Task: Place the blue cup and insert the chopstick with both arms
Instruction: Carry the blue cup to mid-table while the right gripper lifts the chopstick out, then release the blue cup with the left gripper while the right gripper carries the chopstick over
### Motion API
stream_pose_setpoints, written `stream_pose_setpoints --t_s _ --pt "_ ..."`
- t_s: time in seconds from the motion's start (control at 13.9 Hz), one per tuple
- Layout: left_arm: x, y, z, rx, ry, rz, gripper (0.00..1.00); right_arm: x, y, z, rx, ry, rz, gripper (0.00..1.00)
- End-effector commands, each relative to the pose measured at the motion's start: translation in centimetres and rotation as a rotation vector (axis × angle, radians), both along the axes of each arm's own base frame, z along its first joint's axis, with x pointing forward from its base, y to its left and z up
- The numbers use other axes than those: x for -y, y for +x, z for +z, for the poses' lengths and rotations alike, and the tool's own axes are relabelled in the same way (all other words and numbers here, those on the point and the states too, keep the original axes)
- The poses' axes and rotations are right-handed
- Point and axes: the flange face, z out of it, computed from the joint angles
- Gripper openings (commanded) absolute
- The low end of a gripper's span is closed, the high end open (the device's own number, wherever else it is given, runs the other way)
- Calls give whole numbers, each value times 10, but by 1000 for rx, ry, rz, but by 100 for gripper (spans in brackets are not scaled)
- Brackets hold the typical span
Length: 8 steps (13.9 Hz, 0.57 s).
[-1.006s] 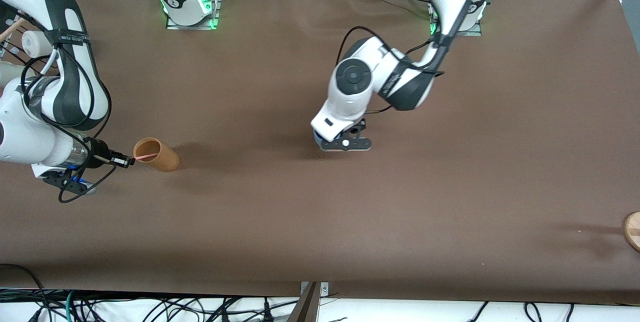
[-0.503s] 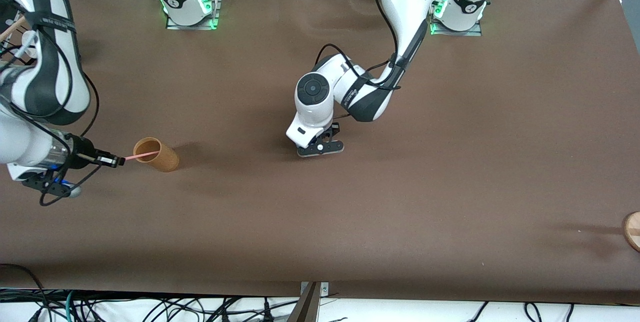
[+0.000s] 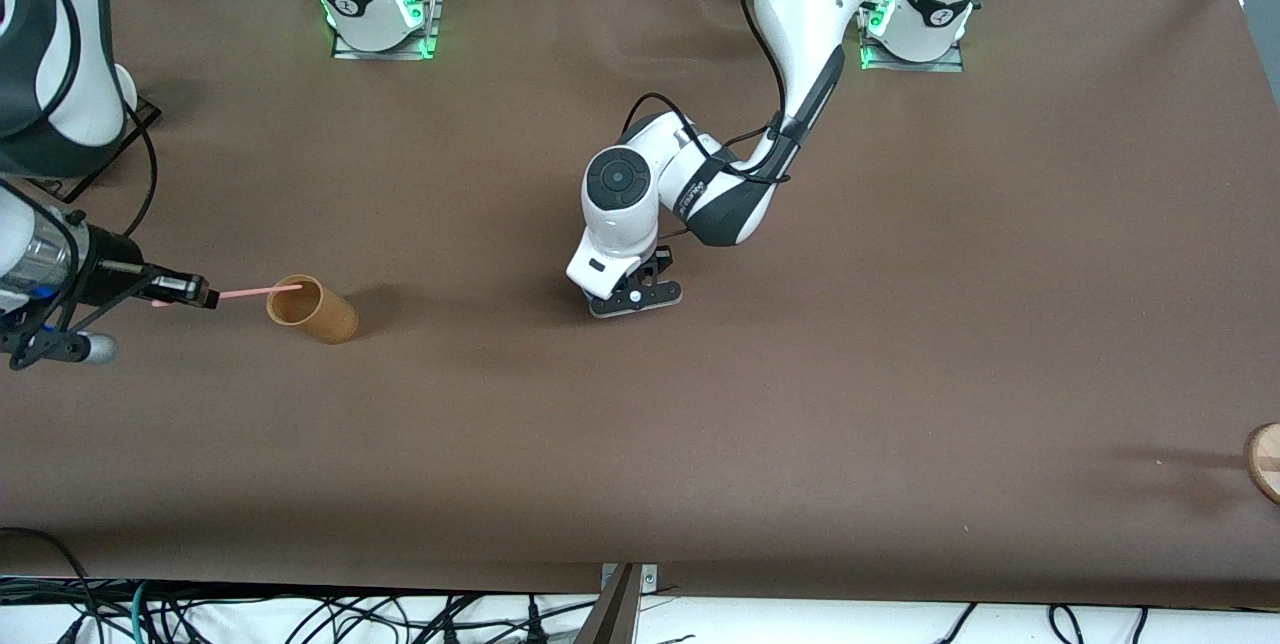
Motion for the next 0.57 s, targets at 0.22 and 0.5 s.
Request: stream_pose_setpoints --t_s 0.22,0.5 --pt "-30 17 97 2 -5 -68 100 -52 -23 40 -10 12 -67 0" --pt "-96 51 196 88 -53 -139 100 -133 -34 37 -27 4 -146 0"
